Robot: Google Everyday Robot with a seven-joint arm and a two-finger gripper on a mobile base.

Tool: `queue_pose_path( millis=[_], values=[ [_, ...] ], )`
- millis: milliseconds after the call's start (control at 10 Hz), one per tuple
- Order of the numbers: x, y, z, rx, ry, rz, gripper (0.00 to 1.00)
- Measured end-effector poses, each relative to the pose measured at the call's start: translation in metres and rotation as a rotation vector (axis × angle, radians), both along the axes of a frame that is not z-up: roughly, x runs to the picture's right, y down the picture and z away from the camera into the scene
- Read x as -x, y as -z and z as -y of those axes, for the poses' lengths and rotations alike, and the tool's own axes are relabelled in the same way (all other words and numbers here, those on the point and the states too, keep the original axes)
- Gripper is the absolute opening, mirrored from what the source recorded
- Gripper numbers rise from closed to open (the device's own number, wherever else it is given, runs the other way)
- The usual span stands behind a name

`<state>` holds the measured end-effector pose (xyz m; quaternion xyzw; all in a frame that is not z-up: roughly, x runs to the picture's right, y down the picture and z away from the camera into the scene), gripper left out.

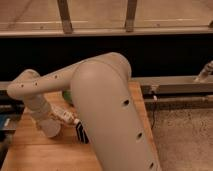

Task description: Place the ceramic cup over the eraser

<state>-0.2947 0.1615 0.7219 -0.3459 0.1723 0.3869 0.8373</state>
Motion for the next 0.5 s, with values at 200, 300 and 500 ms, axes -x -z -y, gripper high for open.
queue_pose_path(
  millis=[200,300,500],
  values=[
    [-0.017,0.0,0.028,-0.008,0.013,-0.021,0.0],
    [-0.036,-0.003,0.047,-0.002,0.005,-0.048,0.0],
    [-0.071,0.003,0.086,0.019,-0.018,-0.091,0.0]
  ],
)
